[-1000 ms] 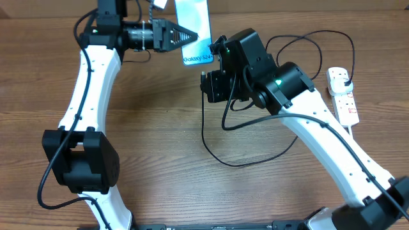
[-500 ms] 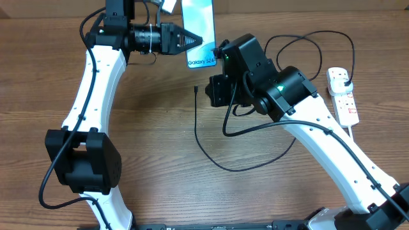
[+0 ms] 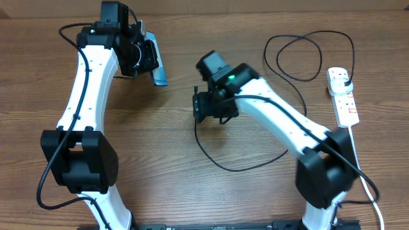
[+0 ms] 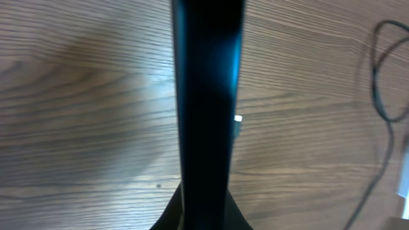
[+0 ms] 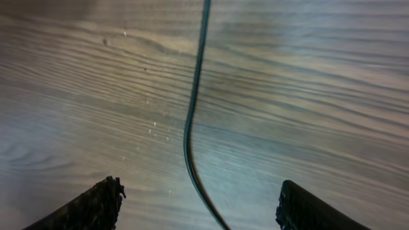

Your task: Plug charger to phone and switch on socket

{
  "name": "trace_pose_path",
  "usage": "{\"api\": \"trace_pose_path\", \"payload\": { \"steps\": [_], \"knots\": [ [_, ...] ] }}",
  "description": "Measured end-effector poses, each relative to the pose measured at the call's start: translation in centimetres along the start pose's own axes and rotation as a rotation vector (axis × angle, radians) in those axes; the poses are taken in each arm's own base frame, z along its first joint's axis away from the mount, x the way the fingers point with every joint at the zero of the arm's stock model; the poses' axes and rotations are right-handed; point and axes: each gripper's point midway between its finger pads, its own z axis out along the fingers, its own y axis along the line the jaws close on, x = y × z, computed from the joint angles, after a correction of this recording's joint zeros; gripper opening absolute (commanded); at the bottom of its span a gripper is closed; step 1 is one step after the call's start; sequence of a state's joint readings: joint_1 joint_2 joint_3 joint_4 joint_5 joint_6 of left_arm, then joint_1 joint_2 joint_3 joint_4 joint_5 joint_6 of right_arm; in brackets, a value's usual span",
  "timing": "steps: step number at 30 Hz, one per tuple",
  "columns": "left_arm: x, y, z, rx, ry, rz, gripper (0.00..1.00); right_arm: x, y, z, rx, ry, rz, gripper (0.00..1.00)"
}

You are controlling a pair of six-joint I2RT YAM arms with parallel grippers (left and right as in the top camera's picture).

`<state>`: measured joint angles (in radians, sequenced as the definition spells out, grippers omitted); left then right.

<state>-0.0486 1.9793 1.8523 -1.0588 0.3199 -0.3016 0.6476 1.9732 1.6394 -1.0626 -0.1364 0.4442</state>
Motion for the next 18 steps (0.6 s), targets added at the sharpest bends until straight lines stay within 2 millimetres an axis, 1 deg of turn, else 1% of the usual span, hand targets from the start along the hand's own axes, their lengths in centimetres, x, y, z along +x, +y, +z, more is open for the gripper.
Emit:
{"api": "trace_pose_path", "payload": {
  "steps": [1, 2, 3, 7, 10, 12, 13, 16, 18],
  "knots": [
    [-0.1, 0.4, -0.1, -0.015, -0.004, -0.008, 0.04, 0.1, 0.3, 1.2, 0.017, 0.007, -0.009, 0.7],
    [-0.1, 0.7, -0.1, -0.026, -0.005, -0.015, 0.04, 0.4, 0.4, 2.1, 0.04, 0.014, -0.009, 0.59],
    [-0.1, 1.3, -0.2, -0.044, -0.004, -0.024, 0.04, 0.6, 0.5, 2.7, 0.058, 0.016, -0.006, 0.52],
    [-0.2, 2.4, -0.4, -0.071, -0.004, -0.045, 0.04, 0.9, 0.5, 5.4, 0.115, 0.02, 0.001, 0.51],
    [-0.1, 2.5, -0.5, -0.078, -0.003, -0.047, 0.04, 1.4, 0.3, 6.6, 0.143, 0.039, 0.008, 0.49],
    [-0.1, 2.5, -0.5, -0.078, -0.002, -0.047, 0.04, 1.8, 0.7, 7.2, 0.148, 0.044, 0.011, 0.48],
    [-0.1, 2.5, -0.5, -0.078, -0.002, -0.047, 0.04, 2.0, 1.2, 7.7, 0.146, 0.043, 0.001, 0.46],
    [-0.1, 2.5, -0.5, -0.078, 0.0, -0.048, 0.04, 3.0, 2.0, 9.1, 0.154, 0.06, -0.02, 0.36],
    [0.0, 2.6, -0.5, -0.08, 0.004, -0.049, 0.04, 3.5, 2.1, 9.7, 0.163, 0.073, -0.024, 0.27]
  ]
}}
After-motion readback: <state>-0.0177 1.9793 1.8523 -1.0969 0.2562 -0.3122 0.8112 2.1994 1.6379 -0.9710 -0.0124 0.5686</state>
